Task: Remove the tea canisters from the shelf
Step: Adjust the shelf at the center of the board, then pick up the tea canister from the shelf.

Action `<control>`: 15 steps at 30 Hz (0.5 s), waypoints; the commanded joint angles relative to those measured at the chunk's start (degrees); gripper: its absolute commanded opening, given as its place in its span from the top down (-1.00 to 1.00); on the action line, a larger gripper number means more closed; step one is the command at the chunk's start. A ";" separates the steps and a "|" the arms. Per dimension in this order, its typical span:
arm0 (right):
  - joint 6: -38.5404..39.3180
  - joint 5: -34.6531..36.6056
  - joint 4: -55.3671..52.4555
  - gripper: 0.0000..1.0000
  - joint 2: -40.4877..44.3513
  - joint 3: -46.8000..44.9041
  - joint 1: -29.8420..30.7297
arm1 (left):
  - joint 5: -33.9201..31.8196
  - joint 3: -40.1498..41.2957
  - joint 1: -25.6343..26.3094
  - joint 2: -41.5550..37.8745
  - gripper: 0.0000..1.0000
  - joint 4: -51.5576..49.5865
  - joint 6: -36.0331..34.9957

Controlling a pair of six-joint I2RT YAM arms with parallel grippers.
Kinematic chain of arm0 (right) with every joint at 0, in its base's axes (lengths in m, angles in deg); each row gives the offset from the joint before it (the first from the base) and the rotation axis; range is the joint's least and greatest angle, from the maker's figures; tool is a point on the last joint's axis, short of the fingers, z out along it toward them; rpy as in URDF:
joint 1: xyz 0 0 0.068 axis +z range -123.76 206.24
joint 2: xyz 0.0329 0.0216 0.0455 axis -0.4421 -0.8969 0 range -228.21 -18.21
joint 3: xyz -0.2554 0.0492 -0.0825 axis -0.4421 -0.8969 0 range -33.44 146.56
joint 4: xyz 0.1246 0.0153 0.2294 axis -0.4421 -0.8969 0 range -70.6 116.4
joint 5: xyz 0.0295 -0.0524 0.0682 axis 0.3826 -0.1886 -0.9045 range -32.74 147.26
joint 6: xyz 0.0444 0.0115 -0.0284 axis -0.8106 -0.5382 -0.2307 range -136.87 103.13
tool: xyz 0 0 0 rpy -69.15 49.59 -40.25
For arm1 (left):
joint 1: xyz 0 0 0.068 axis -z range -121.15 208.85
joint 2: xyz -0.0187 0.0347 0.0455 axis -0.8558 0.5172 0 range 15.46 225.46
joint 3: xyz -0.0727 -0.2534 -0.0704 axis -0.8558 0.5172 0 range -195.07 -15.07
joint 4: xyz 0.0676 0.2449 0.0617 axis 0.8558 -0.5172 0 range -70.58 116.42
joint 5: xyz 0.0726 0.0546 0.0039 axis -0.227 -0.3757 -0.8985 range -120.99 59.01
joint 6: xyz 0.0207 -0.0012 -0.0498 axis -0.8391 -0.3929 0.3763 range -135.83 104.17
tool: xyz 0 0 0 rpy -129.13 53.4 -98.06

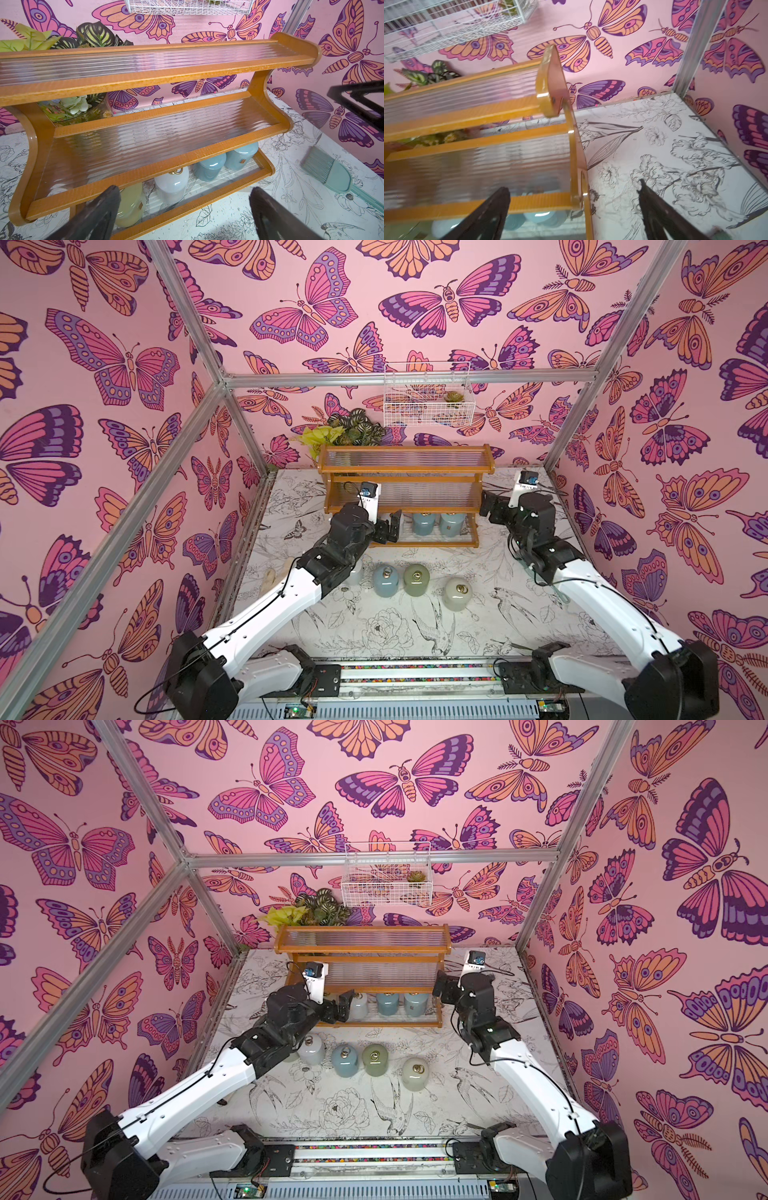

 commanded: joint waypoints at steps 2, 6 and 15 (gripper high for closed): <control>-1.98 -1.66 -1.17 -0.97 2.61 -5.86 4.91 | 1.57 -0.06 -0.53 -0.57 -1.00 -0.99 0.17; -1.47 -0.58 4.72 -0.97 1.25 -10.96 7.40 | 1.57 0.30 -0.55 -0.38 -1.00 -0.90 0.48; 0.06 -0.23 15.47 -0.98 -14.50 -9.27 7.40 | 1.57 0.83 -0.54 -0.87 -1.00 -0.95 0.75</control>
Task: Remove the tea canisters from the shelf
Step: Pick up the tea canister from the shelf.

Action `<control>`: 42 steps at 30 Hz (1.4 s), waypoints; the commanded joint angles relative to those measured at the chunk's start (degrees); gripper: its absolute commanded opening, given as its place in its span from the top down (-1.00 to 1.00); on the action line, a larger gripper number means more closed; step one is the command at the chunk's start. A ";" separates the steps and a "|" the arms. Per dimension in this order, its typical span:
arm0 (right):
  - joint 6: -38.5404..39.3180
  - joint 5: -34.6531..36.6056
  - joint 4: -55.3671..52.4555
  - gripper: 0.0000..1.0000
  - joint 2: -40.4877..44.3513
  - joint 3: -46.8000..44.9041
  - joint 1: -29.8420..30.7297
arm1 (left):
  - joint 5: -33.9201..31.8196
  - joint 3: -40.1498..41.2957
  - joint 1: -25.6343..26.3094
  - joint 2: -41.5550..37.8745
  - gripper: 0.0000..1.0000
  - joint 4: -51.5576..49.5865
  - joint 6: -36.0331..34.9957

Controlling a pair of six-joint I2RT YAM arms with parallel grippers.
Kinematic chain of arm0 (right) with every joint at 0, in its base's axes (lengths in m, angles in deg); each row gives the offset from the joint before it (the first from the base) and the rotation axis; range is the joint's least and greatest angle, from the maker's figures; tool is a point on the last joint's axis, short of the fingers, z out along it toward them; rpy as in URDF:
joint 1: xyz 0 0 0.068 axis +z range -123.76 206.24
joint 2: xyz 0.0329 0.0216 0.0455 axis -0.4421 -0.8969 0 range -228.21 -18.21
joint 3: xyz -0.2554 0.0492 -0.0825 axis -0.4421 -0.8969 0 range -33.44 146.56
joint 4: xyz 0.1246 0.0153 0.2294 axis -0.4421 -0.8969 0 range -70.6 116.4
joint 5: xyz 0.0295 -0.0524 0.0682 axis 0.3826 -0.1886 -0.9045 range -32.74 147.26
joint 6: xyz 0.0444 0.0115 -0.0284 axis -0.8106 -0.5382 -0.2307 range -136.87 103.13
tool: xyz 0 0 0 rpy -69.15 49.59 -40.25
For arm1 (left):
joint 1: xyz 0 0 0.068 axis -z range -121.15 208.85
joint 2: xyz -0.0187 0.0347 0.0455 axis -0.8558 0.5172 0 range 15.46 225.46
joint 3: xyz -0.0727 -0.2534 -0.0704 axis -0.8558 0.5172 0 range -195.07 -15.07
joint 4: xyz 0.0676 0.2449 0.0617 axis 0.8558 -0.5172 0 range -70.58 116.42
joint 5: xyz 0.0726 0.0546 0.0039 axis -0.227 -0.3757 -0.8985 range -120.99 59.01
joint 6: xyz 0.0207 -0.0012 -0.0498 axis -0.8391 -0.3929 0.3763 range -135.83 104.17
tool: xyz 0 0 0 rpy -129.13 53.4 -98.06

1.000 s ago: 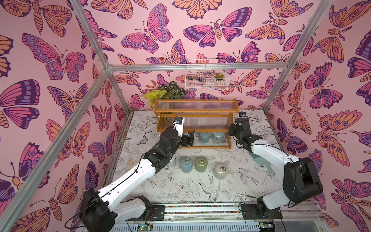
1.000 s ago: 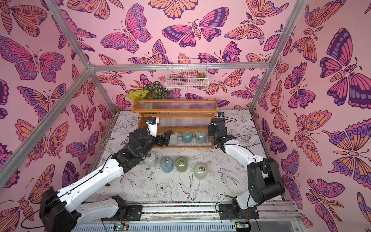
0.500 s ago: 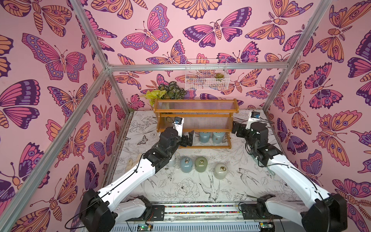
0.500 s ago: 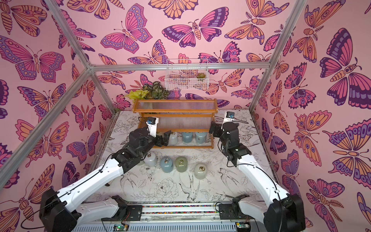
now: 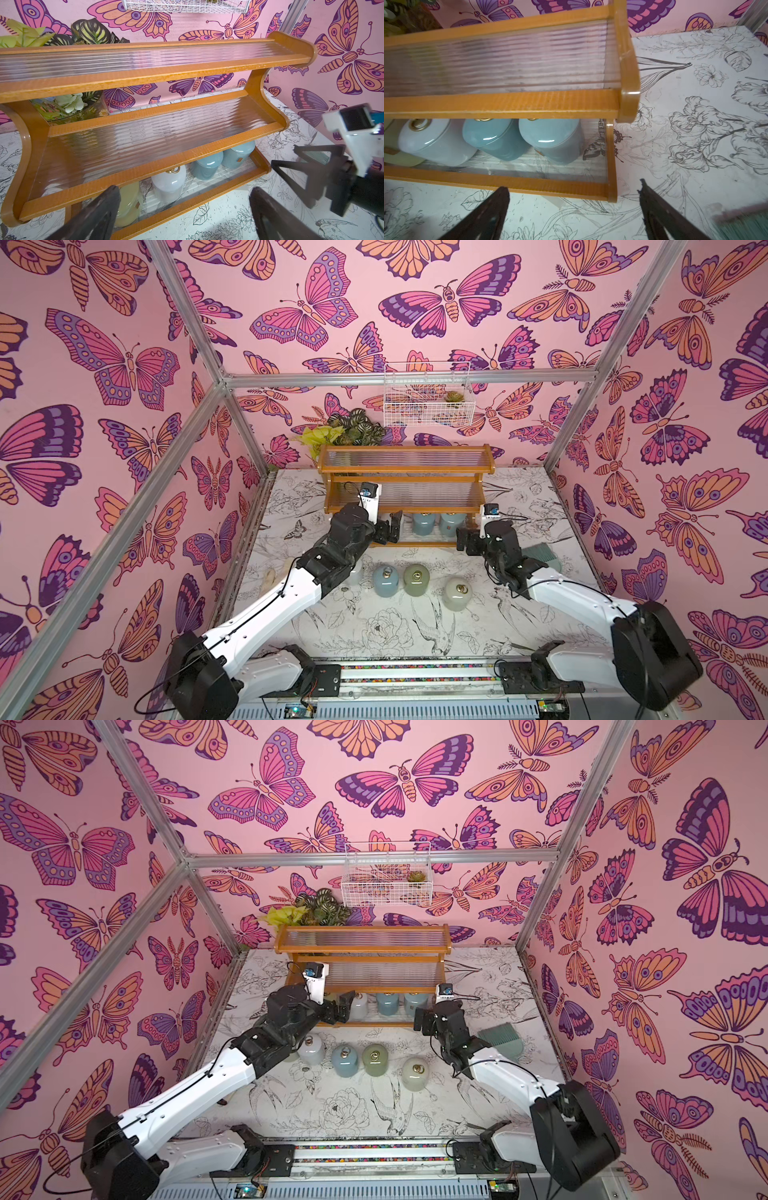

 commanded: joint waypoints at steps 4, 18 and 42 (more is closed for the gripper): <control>1.75 0.71 7.19 -0.99 -8.62 5.53 0.31 | 0.79 0.91 -0.58 -0.74 -1.00 -0.75 0.23; 8.37 -0.33 10.80 -0.98 -21.14 11.54 0.39 | 0.35 2.19 -0.67 -1.08 -1.00 0.25 0.00; 9.78 1.87 10.97 -0.98 -30.20 18.98 0.39 | 1.23 1.19 -0.91 1.01 -1.00 0.39 -0.43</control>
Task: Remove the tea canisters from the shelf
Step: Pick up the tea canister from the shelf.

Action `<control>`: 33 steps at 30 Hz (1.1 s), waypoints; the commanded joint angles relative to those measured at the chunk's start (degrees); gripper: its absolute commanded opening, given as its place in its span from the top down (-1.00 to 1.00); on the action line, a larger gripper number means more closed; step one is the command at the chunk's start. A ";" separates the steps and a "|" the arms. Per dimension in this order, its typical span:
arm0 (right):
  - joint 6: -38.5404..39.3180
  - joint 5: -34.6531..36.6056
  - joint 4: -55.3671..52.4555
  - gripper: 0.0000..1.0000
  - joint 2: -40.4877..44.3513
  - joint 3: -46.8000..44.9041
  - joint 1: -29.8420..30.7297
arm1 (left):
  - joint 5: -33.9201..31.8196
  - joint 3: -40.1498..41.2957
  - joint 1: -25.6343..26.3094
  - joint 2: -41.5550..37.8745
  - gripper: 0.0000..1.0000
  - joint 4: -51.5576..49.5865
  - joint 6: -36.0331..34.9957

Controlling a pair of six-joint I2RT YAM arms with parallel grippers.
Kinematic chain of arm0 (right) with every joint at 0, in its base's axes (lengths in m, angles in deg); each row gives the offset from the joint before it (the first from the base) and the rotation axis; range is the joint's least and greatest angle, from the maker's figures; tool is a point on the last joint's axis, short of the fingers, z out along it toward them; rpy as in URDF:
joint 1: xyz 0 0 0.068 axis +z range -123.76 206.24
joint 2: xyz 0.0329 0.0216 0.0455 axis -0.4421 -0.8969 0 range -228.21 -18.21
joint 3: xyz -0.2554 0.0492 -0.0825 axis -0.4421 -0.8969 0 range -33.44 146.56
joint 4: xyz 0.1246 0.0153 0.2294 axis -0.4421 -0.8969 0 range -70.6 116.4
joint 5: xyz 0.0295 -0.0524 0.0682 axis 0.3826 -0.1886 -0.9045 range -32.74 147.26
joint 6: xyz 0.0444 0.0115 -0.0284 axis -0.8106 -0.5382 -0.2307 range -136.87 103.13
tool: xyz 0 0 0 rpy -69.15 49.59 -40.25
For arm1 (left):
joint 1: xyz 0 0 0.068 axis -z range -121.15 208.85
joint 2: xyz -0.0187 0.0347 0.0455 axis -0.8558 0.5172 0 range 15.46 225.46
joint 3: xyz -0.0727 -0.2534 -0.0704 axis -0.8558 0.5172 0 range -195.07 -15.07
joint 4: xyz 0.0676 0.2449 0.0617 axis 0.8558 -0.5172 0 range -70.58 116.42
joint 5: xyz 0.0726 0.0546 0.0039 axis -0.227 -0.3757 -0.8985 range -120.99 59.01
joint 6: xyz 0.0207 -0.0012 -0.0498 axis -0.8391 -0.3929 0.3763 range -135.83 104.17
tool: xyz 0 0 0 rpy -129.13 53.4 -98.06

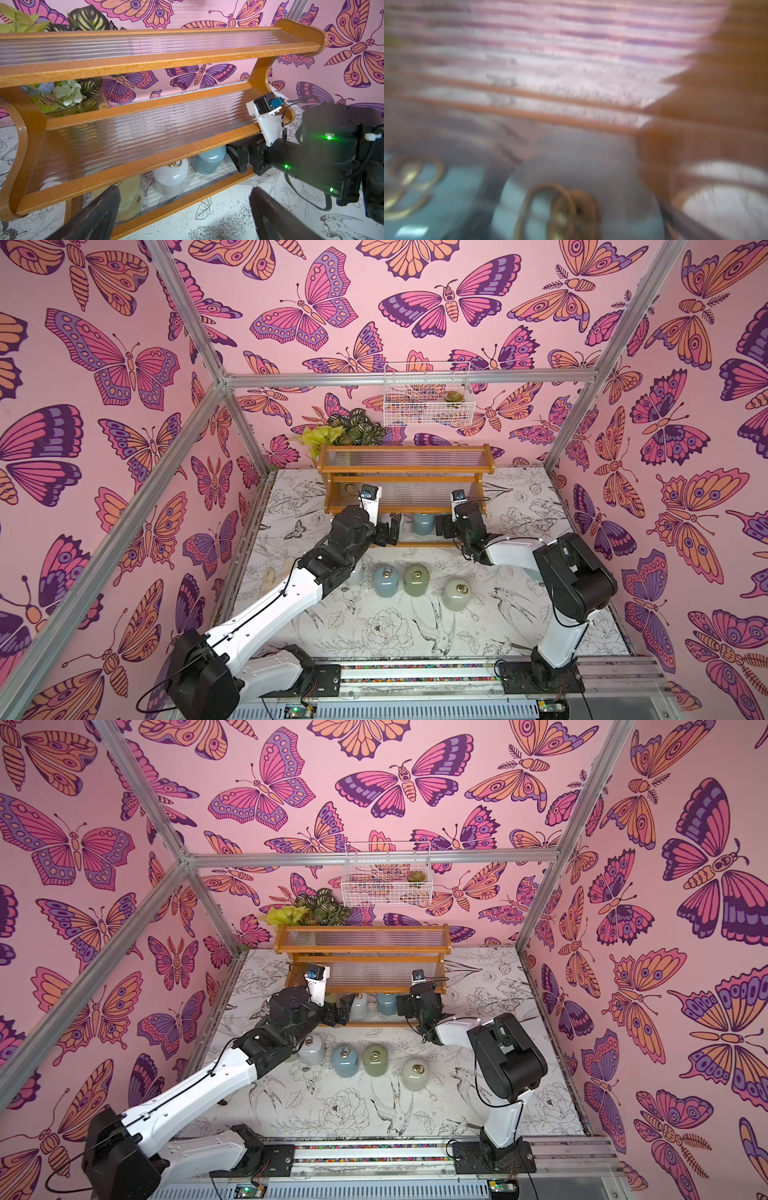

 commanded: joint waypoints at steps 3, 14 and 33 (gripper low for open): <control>0.10 1.16 -1.89 -0.98 -1.35 2.67 0.40 | 0.86 0.00 -0.58 0.29 -1.00 0.30 -0.42; 0.74 0.28 -4.82 -0.59 -1.03 3.35 0.40 | 0.50 0.34 -0.71 -0.03 -1.00 0.39 -0.71; 1.48 -0.73 -4.11 -0.43 11.06 -3.61 0.38 | 0.59 0.97 -0.89 -0.58 -1.00 0.81 -0.88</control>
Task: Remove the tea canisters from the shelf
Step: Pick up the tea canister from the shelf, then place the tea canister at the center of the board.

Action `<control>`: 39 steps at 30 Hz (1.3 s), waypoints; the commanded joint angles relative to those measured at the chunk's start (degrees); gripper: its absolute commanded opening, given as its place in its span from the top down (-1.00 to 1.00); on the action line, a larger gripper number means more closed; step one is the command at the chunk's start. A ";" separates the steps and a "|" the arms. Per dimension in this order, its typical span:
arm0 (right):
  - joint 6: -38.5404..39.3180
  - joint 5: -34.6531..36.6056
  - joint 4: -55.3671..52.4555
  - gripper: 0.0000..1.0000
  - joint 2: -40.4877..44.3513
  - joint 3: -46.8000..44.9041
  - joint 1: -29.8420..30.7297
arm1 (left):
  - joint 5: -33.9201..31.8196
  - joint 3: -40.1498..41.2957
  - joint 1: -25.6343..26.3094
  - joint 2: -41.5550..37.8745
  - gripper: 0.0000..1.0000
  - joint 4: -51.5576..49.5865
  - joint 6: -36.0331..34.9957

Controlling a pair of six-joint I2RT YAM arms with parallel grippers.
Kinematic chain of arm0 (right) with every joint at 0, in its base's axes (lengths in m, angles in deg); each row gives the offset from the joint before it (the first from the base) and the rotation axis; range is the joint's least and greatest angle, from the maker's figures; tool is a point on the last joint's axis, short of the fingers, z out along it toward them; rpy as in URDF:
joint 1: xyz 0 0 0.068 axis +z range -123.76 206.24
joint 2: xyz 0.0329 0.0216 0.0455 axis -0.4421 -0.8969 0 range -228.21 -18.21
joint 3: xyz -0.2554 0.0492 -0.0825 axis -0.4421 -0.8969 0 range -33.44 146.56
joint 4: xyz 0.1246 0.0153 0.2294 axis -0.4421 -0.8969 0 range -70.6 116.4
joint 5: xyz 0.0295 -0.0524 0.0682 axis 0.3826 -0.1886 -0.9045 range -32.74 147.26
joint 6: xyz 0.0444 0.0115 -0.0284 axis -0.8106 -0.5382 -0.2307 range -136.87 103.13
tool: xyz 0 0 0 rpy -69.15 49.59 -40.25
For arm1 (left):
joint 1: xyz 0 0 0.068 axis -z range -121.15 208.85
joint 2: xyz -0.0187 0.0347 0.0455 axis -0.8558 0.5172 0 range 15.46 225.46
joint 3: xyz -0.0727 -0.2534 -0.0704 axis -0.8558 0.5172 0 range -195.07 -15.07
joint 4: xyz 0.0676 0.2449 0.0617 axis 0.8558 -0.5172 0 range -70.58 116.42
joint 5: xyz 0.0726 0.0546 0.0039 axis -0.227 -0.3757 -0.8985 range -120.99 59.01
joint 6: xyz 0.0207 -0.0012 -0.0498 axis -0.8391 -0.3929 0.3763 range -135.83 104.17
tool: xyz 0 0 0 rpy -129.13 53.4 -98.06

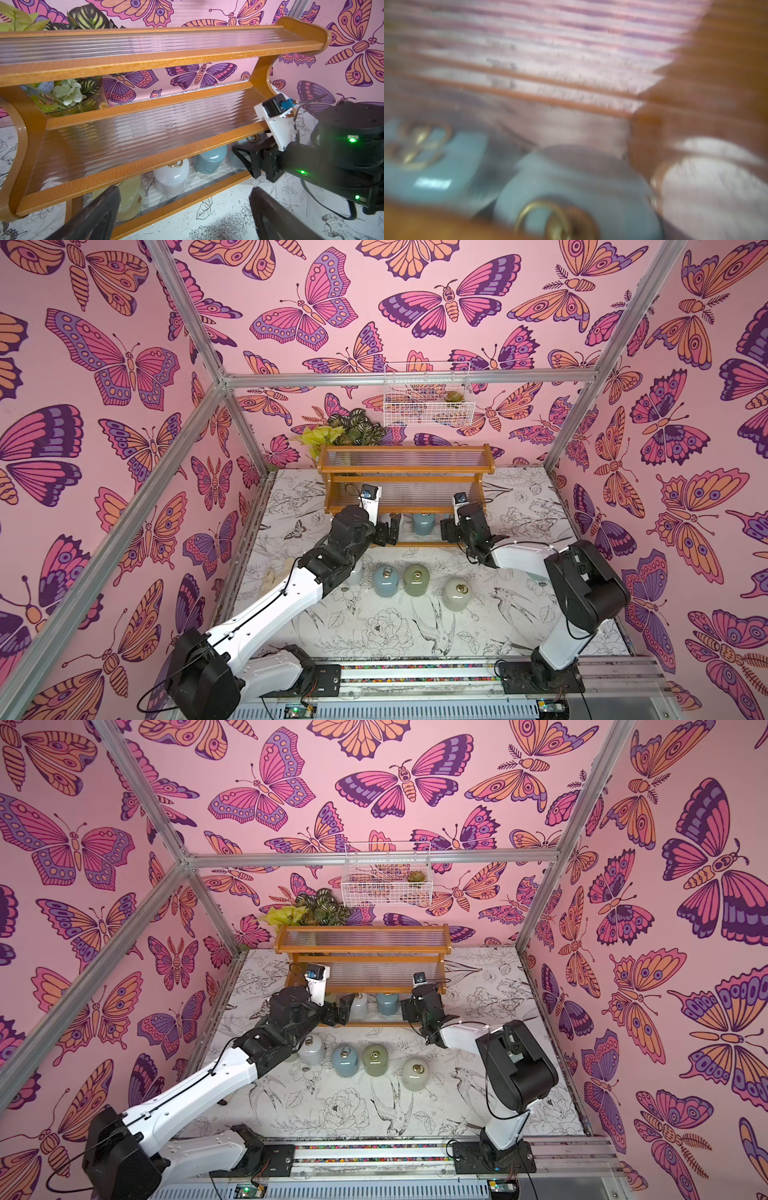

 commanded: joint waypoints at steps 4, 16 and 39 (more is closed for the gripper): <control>1.10 -0.21 2.00 -0.43 7.60 -2.62 0.22 | 0.47 0.86 -0.56 -0.47 -1.00 0.87 -0.49; -1.78 1.31 -0.91 -0.44 18.83 -9.31 0.22 | 0.83 0.42 -0.61 -0.12 -1.00 0.87 -0.48; -13.24 16.05 -5.78 -0.49 24.60 -16.63 -3.34 | 2.06 -0.99 -0.65 1.32 -1.00 0.87 -0.03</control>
